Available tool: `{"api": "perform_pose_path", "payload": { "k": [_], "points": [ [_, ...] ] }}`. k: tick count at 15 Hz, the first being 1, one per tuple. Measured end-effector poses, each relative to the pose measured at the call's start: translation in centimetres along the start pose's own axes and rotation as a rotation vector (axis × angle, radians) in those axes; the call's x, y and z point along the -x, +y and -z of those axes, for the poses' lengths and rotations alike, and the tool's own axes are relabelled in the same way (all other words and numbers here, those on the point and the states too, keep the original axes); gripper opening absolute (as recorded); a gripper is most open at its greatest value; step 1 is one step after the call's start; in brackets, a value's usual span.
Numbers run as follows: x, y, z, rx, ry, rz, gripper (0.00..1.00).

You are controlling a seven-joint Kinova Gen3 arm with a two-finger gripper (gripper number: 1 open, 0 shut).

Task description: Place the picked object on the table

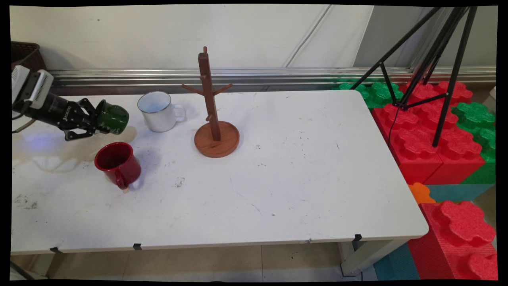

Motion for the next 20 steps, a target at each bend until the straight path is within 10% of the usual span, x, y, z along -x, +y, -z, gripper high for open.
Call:
{"api": "perform_pose_path", "payload": {
  "k": [20],
  "points": [
    [0.2,-0.1,-3.6,0.059,-0.065,-0.069,0.00]
  ]
}}
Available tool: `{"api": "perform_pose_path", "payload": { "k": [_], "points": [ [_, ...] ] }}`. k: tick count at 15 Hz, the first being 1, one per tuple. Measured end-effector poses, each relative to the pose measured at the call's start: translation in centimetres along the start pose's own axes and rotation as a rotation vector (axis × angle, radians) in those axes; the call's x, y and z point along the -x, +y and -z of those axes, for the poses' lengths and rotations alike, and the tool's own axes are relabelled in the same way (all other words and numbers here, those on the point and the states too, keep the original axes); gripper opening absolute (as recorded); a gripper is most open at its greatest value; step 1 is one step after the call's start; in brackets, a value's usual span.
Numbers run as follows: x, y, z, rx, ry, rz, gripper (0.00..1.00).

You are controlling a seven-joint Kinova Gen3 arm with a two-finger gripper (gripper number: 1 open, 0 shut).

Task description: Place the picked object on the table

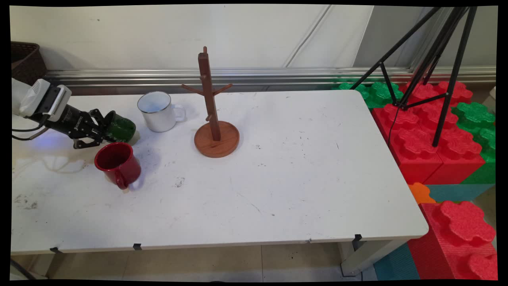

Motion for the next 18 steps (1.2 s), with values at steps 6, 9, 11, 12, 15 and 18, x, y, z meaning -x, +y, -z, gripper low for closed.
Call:
{"api": "perform_pose_path", "payload": {
  "k": [6,9,11,12,15,18],
  "points": [
    [-0.05,-0.07,-0.51,0.008,-0.007,0.000,0.00],
    [-0.10,-0.29,-0.71,0.007,-0.008,-0.004,1.00],
    [-0.12,-0.38,-0.75,0.007,-0.008,-0.006,1.00],
    [-0.14,-0.44,-0.78,0.007,-0.007,-0.007,1.00],
    [-0.23,-0.55,-0.77,0.007,-0.003,-0.010,1.00],
    [-0.45,-0.72,-0.62,0.004,0.004,-0.014,1.00]
  ]
}}
